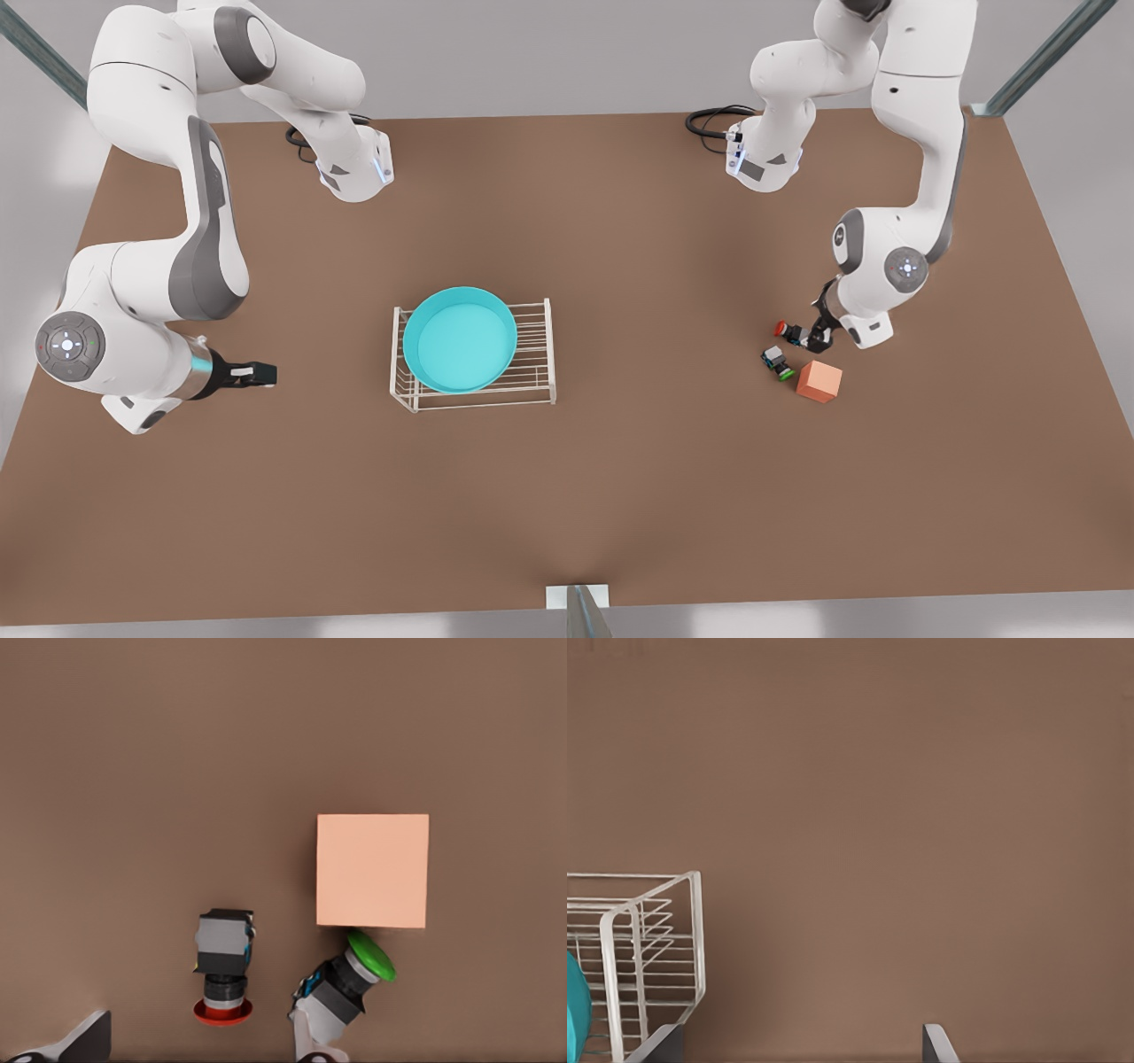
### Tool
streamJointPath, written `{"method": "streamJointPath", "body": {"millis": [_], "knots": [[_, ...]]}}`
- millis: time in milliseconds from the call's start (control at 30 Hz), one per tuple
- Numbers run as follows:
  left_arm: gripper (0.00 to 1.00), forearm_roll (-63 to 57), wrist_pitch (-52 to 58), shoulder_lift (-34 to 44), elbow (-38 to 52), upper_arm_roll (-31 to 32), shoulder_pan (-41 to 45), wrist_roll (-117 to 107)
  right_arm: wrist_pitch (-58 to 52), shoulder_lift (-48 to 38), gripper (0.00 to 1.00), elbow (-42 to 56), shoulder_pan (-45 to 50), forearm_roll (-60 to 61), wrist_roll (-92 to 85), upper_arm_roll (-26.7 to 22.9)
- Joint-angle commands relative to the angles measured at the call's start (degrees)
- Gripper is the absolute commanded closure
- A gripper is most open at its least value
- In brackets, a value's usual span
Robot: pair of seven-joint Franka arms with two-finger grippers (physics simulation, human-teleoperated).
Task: Place the plate on the shelf with right arm and place the red button switch in the plate with left arm
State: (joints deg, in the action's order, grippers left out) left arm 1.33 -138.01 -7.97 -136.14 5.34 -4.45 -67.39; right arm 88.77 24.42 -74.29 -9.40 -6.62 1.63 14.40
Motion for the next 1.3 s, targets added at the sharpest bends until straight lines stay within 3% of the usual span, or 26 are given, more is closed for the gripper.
{"method": "streamJointPath", "body": {"millis": [0,467,1267], "knots": [[0.00,-0.01,-5.07,-0.29,-0.45,0.19,-0.39,-18.92,0.00,-0.08,0.00,0.03,0.00,0.03,4.08,0.02],[0.00,-0.54,-16.76,-6.26,-4.05,0.11,-0.48,-16.73,0.00,-0.08,0.00,0.03,0.00,0.03,4.08,0.02],[0.00,-5.55,-19.93,-9.87,-5.63,-0.51,-1.09,-8.82,0.09,-0.08,0.00,0.03,0.00,0.03,4.08,0.02]]}}
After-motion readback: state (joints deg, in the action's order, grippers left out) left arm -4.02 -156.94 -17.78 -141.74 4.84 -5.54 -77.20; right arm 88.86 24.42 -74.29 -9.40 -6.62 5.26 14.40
